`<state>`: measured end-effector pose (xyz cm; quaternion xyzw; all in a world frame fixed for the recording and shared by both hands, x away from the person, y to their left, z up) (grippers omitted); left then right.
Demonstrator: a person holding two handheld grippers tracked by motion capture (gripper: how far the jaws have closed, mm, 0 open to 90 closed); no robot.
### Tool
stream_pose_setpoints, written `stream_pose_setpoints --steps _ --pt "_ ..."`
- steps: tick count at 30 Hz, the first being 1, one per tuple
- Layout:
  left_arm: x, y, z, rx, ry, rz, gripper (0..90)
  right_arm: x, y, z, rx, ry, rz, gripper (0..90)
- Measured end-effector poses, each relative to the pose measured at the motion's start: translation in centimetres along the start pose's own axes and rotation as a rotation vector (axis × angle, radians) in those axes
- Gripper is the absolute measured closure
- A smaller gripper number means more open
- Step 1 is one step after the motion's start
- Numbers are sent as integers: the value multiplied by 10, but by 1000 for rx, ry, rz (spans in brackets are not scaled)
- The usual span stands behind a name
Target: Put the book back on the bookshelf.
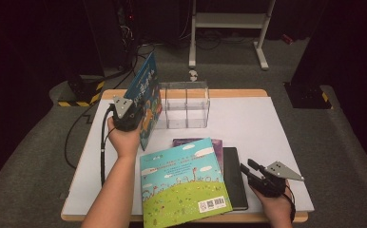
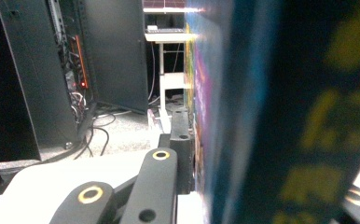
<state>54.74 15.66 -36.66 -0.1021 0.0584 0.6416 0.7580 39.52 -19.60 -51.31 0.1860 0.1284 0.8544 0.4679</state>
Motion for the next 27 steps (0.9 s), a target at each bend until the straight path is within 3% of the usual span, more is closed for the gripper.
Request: stream_pose_setpoints --steps 7,16,23,27 --pt "0 7 1 13 -3 -19 774 1 -1 -1 5 0 2 595" --pt "1 17 9 -21 6 -37 758 2 -2 -1 7 3 5 595" --pt "7 19 10 -43 -14 1 800 3 -2 -2 8 6 4 594" --pt "5 18 11 -46 -4 -10 821 2 -2 -2 7 9 4 595"
Point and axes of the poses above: each handheld gripper's, and its own axes: y roughly backward along the jaws, z roughly out of its top, x roughly to its left, the point moved 10 cm from there along -y, roughly forward along the jaws, and after that the axes turned 7 degrees about -y, right-handed, at the moved point
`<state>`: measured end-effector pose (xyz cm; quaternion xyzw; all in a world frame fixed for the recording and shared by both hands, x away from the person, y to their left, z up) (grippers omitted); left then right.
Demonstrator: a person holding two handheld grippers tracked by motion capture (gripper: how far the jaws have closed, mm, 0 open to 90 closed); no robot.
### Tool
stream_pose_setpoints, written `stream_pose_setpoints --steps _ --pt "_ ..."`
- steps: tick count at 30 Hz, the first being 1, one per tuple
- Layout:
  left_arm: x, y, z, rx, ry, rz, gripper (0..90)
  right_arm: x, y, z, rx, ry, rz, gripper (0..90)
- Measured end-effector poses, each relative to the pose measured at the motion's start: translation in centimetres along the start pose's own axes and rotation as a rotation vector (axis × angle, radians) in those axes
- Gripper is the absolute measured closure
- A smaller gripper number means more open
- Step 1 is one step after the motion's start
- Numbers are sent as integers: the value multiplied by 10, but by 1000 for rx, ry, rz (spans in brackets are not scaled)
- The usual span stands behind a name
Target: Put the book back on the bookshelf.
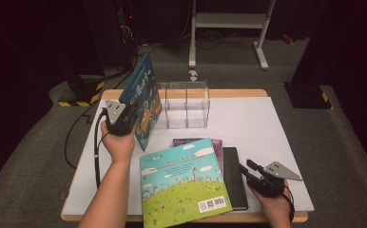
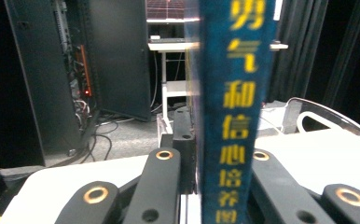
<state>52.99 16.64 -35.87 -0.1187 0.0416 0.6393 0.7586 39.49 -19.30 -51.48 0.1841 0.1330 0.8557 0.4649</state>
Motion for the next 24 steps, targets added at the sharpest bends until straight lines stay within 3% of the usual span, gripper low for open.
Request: stream_pose_setpoints --steps 9,16,24 --pt "-9 -9 -2 -8 -56 8 829 0 1 0 -1 -1 0 595" --pt "-1 -18 0 -25 -19 46 828 0 1 -1 2 -4 2 595" --pt "-1 -27 -1 -31 -21 66 828 1 0 -1 2 -4 5 595"
Point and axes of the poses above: each handheld gripper's, and its own axes: y roughly backward along the jaws, z roughly out of its top, x roughly to its left, the point moved 10 cm from there along -y, roughly forward along the jaws, and after that the axes turned 7 degrees about -y, right-handed, at the moved point
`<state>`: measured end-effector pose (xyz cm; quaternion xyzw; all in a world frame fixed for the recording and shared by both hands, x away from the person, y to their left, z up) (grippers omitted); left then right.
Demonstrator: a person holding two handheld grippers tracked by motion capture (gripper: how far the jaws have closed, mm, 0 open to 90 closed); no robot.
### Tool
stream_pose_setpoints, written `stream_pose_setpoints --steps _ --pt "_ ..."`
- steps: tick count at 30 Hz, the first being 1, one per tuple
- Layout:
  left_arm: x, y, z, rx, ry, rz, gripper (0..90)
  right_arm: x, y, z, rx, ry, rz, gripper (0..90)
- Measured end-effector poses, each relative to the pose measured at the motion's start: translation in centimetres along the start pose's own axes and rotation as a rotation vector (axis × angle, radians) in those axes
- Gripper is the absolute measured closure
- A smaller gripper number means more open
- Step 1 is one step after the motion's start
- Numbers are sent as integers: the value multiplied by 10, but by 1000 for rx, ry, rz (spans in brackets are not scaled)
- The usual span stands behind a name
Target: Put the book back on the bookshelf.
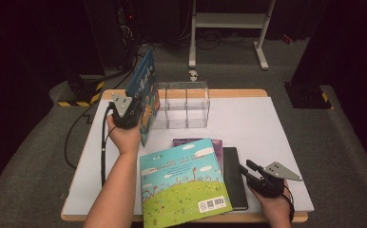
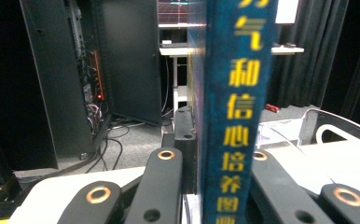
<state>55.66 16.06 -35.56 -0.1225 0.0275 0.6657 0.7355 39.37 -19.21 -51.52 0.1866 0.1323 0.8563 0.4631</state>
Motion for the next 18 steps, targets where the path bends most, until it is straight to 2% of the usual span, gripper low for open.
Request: stream_pose_setpoints --steps 10,12,18 --pt "1 -4 -2 -6 -11 49 821 0 1 0 -2 -2 3 595" --pt "2 -3 -2 -4 -30 70 816 0 1 1 -3 -2 3 595" --pt "-1 -2 -3 -7 -52 103 811 2 0 0 -2 0 8 595"
Point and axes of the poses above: each handheld gripper's, and its own axes: y roughly backward along the jaws, z roughly out of its top, x roughly to its left, the point moved 10 cm from there along -y, roughly forward along the jaws, and after that the axes turned 7 degrees about -y, right-handed, at the moved point
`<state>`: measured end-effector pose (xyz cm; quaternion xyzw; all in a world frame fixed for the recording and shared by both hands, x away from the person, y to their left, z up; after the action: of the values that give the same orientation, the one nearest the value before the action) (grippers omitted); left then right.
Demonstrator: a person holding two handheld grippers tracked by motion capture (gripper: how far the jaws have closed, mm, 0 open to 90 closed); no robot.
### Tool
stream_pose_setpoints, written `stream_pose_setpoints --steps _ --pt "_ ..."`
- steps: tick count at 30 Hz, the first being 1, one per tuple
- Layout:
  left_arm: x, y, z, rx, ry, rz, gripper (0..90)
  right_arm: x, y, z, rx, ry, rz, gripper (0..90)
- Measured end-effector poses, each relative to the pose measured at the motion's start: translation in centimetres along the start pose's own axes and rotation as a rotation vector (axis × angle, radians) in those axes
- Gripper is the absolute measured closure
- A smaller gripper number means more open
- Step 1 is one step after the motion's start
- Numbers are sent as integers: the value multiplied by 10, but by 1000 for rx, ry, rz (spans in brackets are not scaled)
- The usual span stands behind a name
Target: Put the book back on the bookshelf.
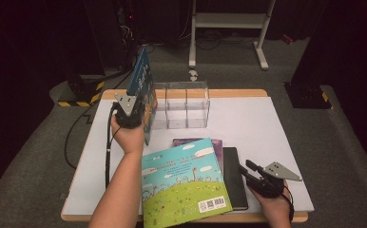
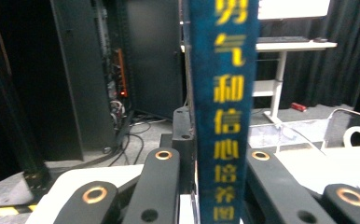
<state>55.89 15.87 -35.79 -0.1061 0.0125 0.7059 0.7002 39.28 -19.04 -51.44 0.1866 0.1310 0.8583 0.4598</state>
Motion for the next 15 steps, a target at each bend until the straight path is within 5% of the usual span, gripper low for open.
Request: stream_pose_setpoints --steps 15 --pt "0 -4 0 -2 4 -8 803 1 0 -1 2 0 3 595"
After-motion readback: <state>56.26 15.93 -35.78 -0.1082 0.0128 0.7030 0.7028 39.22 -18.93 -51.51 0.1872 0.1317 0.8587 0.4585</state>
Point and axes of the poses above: each handheld gripper's, and its own axes: y roughly backward along the jaws, z roughly out of its top, x roughly to its left, the point moved 10 cm from there along -y, roughly forward along the jaws, and after that the axes turned 7 degrees about -y, right-handed, at the moved point
